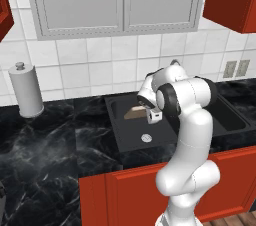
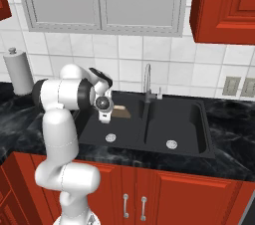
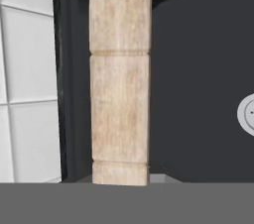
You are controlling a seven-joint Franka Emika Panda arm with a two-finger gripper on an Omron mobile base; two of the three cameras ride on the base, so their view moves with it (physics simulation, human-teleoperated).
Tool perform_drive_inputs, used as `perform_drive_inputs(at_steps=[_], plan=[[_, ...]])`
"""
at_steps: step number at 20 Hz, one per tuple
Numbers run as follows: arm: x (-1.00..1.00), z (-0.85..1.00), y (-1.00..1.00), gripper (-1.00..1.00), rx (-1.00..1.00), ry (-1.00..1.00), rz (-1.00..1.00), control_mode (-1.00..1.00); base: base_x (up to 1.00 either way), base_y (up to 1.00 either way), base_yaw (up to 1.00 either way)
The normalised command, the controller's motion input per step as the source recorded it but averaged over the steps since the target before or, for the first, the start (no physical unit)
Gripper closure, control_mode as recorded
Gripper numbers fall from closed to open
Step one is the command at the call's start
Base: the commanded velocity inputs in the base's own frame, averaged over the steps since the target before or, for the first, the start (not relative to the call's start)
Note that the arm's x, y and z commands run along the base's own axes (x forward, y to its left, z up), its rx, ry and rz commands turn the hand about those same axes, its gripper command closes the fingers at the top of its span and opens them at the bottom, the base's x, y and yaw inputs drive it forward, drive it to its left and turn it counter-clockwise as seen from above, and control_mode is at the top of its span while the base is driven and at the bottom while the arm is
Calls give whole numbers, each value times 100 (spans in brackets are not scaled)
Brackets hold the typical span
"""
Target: Move the cutting board and knife to the sink. Then move spray from the shelves to the counter.
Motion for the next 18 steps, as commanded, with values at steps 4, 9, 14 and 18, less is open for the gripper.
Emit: perform_drive_inputs(at_steps=[4,9,14,18], plan=[[0,-25,0,-100,0,0,0,-100,0,0,0],[5,-18,0,-100,0,1,0,-100,0,0,0],[0,-6,0,-100,0,4,0,-100,0,0,0],[-8,0,0,-100,0,6,0,-100,0,0,0]])
